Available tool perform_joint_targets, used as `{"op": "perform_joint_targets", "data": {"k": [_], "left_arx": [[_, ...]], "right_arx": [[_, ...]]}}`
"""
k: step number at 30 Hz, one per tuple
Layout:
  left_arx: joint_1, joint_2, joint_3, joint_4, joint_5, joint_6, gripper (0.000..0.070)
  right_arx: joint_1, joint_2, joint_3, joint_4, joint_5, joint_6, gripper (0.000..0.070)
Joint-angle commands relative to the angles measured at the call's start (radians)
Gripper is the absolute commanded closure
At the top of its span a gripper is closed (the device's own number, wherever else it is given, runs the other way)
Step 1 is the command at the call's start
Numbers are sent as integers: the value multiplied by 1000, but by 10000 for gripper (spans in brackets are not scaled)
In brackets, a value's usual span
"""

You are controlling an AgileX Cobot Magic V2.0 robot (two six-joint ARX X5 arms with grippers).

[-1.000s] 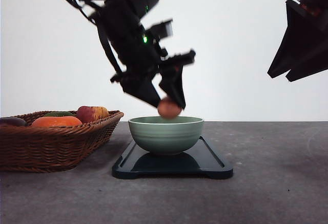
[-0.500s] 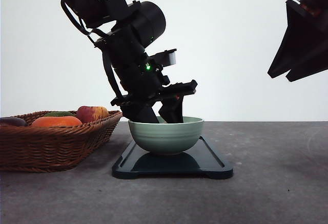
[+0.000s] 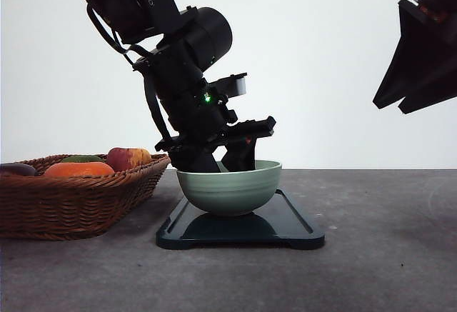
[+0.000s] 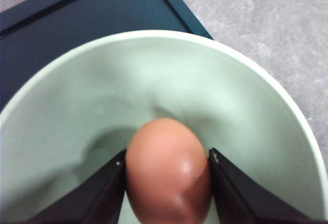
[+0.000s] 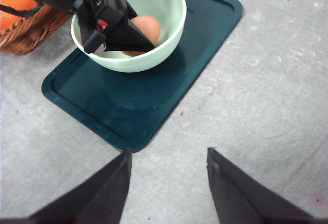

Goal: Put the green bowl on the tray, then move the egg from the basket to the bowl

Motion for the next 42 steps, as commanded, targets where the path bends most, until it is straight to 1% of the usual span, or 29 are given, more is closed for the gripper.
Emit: {"op": "perform_joint_targets", "data": {"k": [1, 3, 4, 5, 10, 21, 23, 25, 27, 28, 31, 33, 37, 42], "left_arx": [[-10, 25, 24, -1, -2, 7, 326], [-10, 25, 24, -6, -2, 2, 242], [-10, 25, 26, -11, -2, 2, 223], [-10, 25, 32, -25, -2, 2, 219], [-10, 25, 104, -141, -2, 2, 226], [5, 21, 374, -432, -1, 11, 233], [11, 7, 389, -461, 13, 13, 234], [17, -17, 390, -483, 55, 20, 233], [24, -43, 386, -513, 109, 39, 234], [27, -59, 379, -525, 121, 44, 234], [34, -109, 342, -552, 124, 44, 244], [38, -155, 298, -547, 124, 43, 267], [45, -265, 187, -513, 124, 32, 275], [65, -432, 6, -408, 116, -1, 275]], "right_arx": [[4, 4, 3, 6, -2, -7, 412], [4, 4, 3, 6, -2, -7, 412], [4, 4, 3, 6, -2, -7, 412], [4, 4, 3, 6, -2, -7, 412], [4, 4, 3, 7, -1, -7, 412], [4, 4, 3, 7, -1, -7, 412], [4, 4, 3, 7, -1, -7, 412], [4, 4, 3, 6, -2, -7, 412], [4, 4, 3, 6, -2, -7, 412], [4, 4, 3, 6, -2, -7, 412], [4, 4, 3, 7, -2, -7, 412], [4, 4, 3, 7, -2, -7, 412], [4, 4, 3, 7, -2, -7, 412], [4, 4, 3, 7, -2, -7, 412]]}}
